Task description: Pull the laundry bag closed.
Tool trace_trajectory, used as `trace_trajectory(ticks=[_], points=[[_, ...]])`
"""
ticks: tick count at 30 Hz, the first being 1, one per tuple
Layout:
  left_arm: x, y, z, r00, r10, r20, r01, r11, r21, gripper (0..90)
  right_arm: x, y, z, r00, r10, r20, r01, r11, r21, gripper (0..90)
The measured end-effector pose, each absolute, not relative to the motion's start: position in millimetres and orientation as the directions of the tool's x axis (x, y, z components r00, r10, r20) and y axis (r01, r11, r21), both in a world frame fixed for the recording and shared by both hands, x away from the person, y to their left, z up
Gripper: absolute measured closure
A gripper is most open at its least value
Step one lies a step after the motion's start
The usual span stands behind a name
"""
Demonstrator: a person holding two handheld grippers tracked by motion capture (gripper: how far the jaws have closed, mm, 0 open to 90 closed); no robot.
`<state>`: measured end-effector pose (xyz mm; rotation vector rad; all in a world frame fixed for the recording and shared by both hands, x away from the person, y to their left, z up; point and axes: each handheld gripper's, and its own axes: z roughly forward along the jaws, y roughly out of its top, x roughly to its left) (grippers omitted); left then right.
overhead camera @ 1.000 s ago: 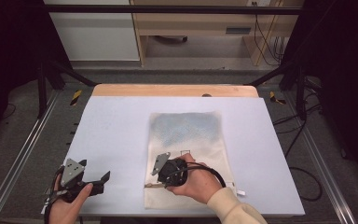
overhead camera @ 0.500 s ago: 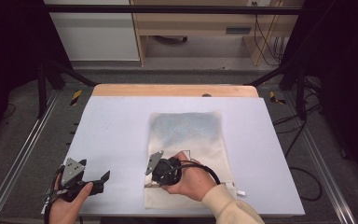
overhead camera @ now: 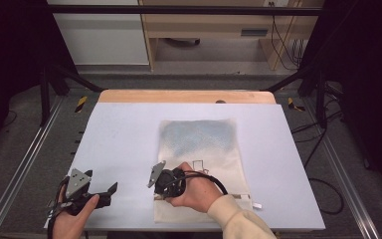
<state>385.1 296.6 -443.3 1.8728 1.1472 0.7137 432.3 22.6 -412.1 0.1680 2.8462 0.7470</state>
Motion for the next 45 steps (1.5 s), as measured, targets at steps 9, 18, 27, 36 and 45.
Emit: trace_trajectory(ticks=[9, 18, 27, 36, 45], points=[[385.4, 296.7, -443.0, 0.43, 0.901, 0.053, 0.443, -0.262, 0.857, 4.8, 432.5, 27.5, -415.7, -0.979, 0.143, -0.143, 0.055, 0.87, 0.491, 70.7], [385.3, 295.9, -443.1, 0.434, 0.899, 0.055, 0.445, -0.267, 0.855, 4.8, 432.7, 34.1, -428.7, -0.986, 0.121, -0.112, 0.057, 0.886, 0.46, 63.9], [385.2, 295.5, -443.1, 0.436, 0.898, 0.056, 0.443, -0.269, 0.855, 4.8, 434.3, 36.3, -437.7, -0.989, 0.119, -0.085, 0.068, 0.888, 0.455, 67.6], [385.2, 294.8, -443.2, 0.438, 0.897, 0.055, 0.442, -0.268, 0.856, 4.8, 435.3, 39.9, -441.8, -0.991, 0.112, -0.071, 0.069, 0.895, 0.44, 74.2], [384.5, 292.6, -442.7, 0.452, 0.89, 0.052, 0.443, -0.275, 0.853, 5.3, 437.1, 41.3, -439.1, -0.993, 0.1, -0.056, 0.066, 0.898, 0.434, 81.7]])
